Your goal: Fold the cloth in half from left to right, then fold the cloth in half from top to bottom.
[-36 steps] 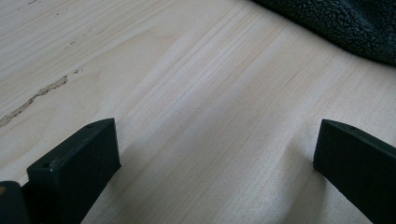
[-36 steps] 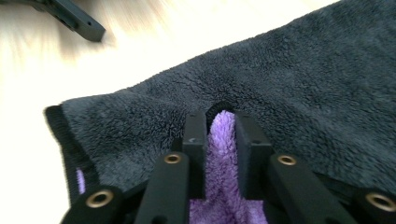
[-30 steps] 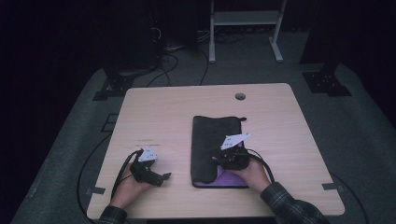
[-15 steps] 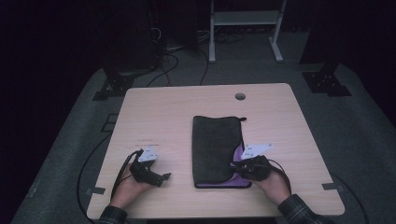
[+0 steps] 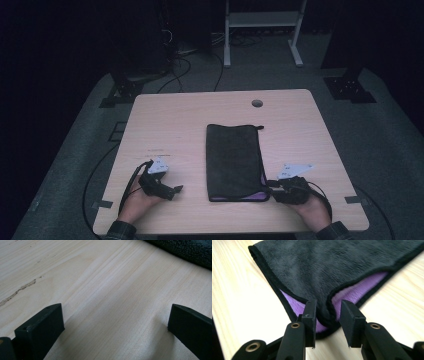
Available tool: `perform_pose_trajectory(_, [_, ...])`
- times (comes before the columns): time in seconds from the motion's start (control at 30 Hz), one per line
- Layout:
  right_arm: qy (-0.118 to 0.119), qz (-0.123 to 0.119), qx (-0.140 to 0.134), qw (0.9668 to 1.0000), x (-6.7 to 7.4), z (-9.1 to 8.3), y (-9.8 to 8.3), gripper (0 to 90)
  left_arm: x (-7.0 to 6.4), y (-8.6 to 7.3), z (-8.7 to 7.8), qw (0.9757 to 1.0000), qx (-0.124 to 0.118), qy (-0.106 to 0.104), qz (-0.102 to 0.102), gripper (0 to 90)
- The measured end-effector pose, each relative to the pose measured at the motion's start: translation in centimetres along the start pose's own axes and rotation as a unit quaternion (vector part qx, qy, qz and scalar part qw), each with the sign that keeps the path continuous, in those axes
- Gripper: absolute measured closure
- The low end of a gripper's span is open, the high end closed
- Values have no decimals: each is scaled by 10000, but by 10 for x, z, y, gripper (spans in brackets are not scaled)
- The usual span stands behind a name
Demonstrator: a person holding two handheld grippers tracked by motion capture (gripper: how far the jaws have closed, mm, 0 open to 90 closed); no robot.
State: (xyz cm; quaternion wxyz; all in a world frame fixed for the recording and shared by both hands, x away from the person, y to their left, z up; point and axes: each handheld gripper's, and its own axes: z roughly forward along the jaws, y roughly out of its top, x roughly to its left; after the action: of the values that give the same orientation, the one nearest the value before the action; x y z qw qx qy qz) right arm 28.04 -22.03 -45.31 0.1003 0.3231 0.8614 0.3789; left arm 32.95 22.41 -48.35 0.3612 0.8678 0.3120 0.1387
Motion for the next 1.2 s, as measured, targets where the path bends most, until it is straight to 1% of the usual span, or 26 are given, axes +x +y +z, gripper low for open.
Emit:
perform_pose_trajectory(0.1, [-106,85,-143,9998,-3,-10,-5,599,0,0,-1,10000,29,16,-28,0])
perform_pose_trajectory(0.2, [-189,187,-286,9992,-7,-18,-9,533,1,2,-3,10000,50,17,-63,33])
perform_pose_trajectory(0.23, [-215,197,-306,9991,-9,-19,-9,494,1,2,-3,10000,38,16,-62,34])
perform_pose_trajectory(0.33, [-235,183,-341,9990,-14,-15,-6,395,0,6,-4,10000,-32,-14,-30,52])
perform_pose_trajectory(0.43, [-259,119,-367,9989,-20,-9,-2,348,-1,10,-5,9999,-114,-83,4,80])
perform_pose_trajectory(0.53, [-300,120,-394,9987,-30,-3,5,312,-1,17,-3,9998,-171,-131,25,110])
perform_pose_trajectory(0.57, [-298,120,-393,9987,-33,-2,6,307,-1,19,-3,9997,-196,-168,35,120])
perform_pose_trajectory(0.6, [-313,128,-386,9987,-35,0,8,301,-1,22,-1,9996,-201,-175,28,129])
perform_pose_trajectory(0.7, [-349,138,-413,9984,-46,6,14,285,-1,32,5,9996,-188,-166,96,140])
perform_pose_trajectory(0.8, [-377,162,-446,9982,-53,9,21,285,0,42,11,9996,-183,-192,135,163])
perform_pose_trajectory(0.87, [-400,186,-451,9980,-58,12,28,285,1,50,16,9994,-220,-218,162,164])
perform_pose_trajectory(0.9, [-431,180,-474,9978,-61,14,32,285,1,54,18,9993,-224,-242,165,178])
perform_pose_trajectory(0.97, [-437,175,-477,9978,-66,17,39,282,1,61,21,9992,-219,-247,227,180])
perform_pose_trajectory(1.03, [-449,181,-512,9975,-72,20,48,279,2,71,25,9991,-245,-250,236,180])
perform_pose_trajectory(1.13, [-448,193,-542,9973,-79,26,59,277,5,85,31,9989,-316,-230,263,181])
perform_pose_trajectory(1.2, [-439,236,-580,9971,-85,31,66,277,9,96,38,9989,-290,-199,299,185])
